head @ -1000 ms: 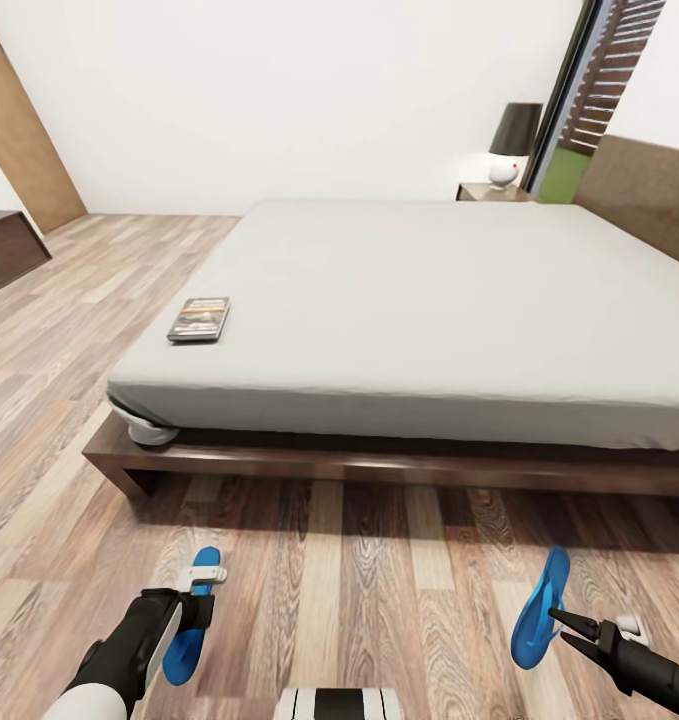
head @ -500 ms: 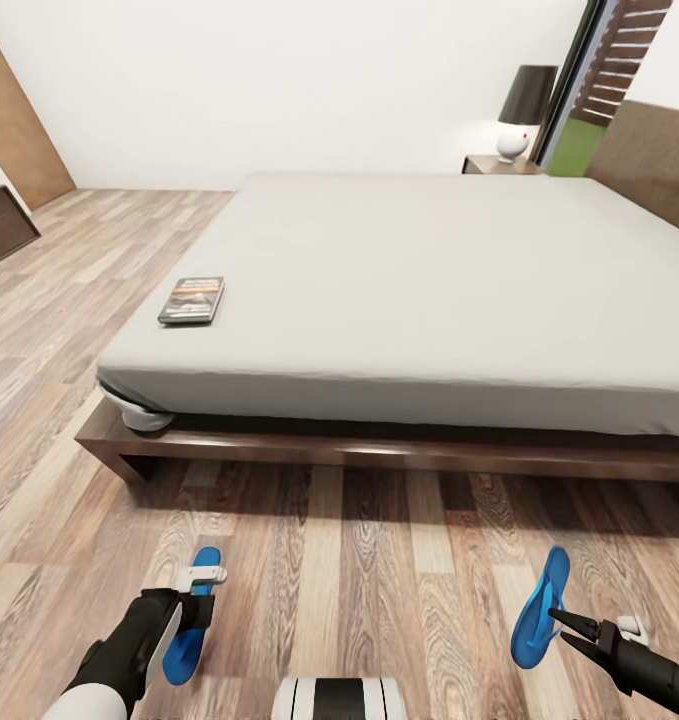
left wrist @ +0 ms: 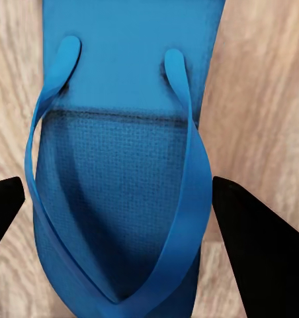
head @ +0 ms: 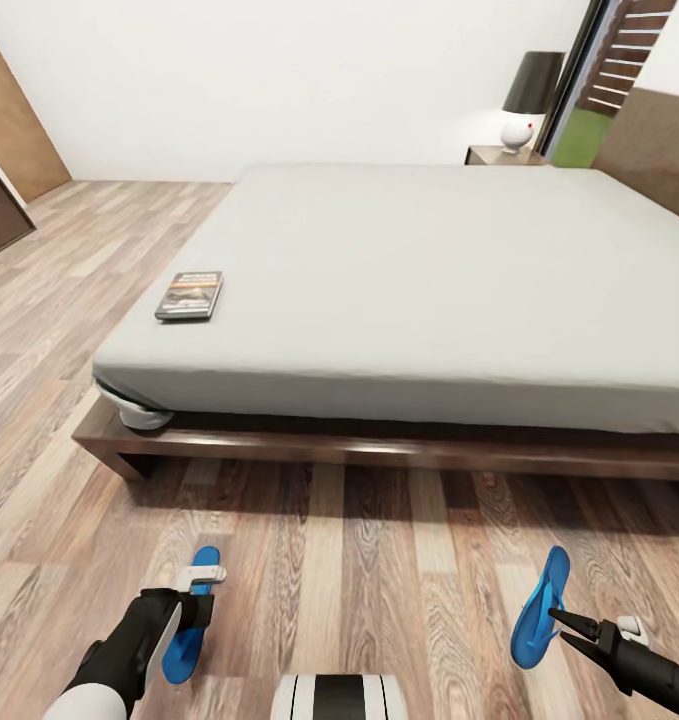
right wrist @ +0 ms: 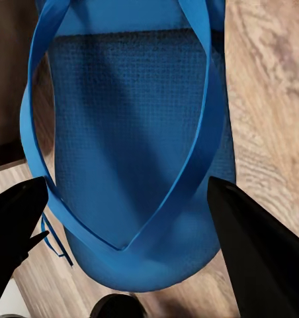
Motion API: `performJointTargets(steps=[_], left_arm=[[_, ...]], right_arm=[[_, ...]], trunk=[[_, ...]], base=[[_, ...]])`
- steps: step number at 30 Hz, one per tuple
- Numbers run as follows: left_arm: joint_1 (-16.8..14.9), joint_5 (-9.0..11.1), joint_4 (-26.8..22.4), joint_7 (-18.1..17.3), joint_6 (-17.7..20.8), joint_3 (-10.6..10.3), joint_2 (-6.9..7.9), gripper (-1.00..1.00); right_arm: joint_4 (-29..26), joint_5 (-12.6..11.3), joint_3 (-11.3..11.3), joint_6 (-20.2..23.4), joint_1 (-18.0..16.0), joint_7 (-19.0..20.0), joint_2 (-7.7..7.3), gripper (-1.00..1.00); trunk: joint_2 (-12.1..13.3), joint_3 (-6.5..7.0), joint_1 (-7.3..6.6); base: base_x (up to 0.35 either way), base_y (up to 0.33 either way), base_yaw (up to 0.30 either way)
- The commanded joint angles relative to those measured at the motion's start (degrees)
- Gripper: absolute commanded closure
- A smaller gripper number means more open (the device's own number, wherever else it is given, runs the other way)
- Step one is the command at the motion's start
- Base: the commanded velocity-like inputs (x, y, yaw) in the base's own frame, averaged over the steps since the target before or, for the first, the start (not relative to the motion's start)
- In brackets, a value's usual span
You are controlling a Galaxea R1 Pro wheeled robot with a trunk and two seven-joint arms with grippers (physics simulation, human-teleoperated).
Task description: In the bedroom, move the book from the bed onto either nightstand, and place the two sandals side by side next to the bed.
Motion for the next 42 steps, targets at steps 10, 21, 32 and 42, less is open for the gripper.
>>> performJointTargets(steps=[10, 21, 32, 42], left_arm=[[-0.02, -0.61, -0.07, -0.47, -0.12, 0.19, 0.00, 1.00], [-0.02, -0.61, -0.04, -0.47, -0.38, 0.16, 0.00, 1.00], [-0.02, -0.61, -0.04, -0.39, -0.39, 0.25, -0.03, 1.00], [-0.02, -0.53, 0.02, -0.24, -7.70, 0.33, -0.09, 1.00]], right_arm=[[0.01, -0.13, -0.09, 0.33, -0.02, 0.10, 0.00, 1.00], [-0.01, -0.13, -0.09, 0.33, -0.02, 0.10, 0.00, 1.00], [0.01, -0.13, -0.09, 0.33, -0.02, 0.10, 0.00, 1.00], [0.00, -0.13, -0.09, 0.33, -0.02, 0.10, 0.00, 1.00]], trunk=[[-0.01, -0.04, 0.01], [-0.01, -0.04, 0.01], [-0.05, -0.70, 0.09], [-0.09, -1.37, 0.17]], base=[[0.142, 0.089, 0.000], [0.244, 0.191, 0.000], [0.012, 0.009, 0.000], [0.000, 0.000, 0.000]])
